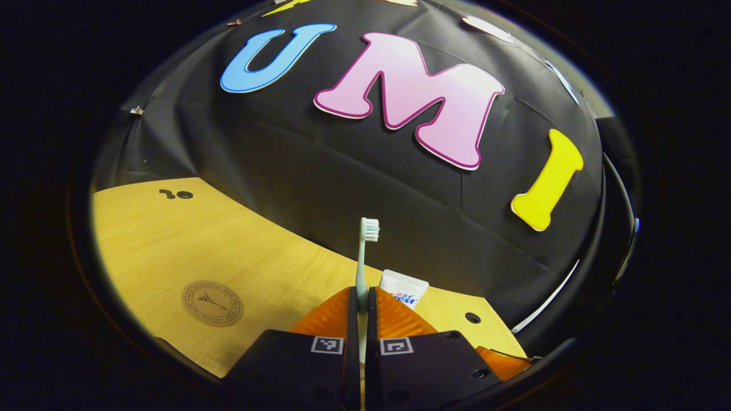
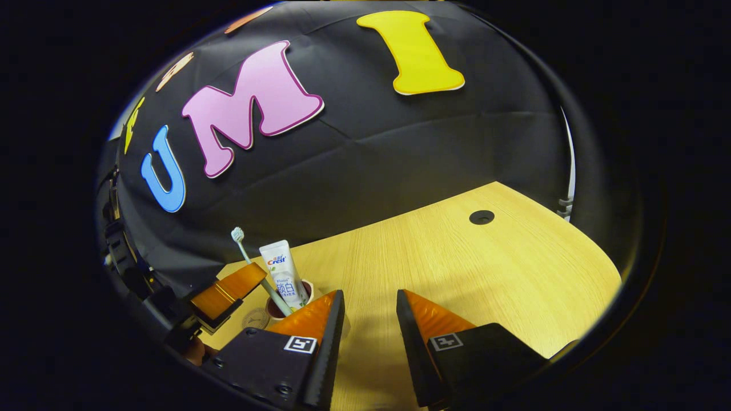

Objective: Put the toothbrush and toothpaste on the desktop into the cup, then pick up the cup and place it on the coaster on the desktop.

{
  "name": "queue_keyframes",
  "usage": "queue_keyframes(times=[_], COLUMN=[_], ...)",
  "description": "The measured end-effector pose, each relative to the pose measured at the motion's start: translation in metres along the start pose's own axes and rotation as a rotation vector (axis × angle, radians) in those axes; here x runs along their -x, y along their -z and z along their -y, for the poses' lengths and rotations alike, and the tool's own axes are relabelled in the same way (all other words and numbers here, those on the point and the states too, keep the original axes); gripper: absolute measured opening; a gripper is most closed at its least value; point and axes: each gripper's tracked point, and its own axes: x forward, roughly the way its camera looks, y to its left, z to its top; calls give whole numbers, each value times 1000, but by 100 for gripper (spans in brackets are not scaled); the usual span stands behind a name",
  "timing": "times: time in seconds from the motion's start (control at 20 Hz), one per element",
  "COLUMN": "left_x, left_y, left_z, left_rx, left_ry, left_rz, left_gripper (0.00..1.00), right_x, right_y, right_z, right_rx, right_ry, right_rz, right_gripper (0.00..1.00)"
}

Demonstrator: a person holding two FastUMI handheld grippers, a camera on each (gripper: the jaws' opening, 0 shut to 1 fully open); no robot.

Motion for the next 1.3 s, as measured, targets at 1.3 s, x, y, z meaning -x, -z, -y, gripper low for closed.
queue_keyframes(times=[1.3], left_x=[64], left_y=[-10], left_z=[-25], left_rx=[-183], left_ry=[33], left_rz=[-20], left_gripper=[29], right_x=[21], right_y=[25], right_z=[-26], right_rx=[-10], right_ry=[-85], right_rz=[-136], right_gripper=[57])
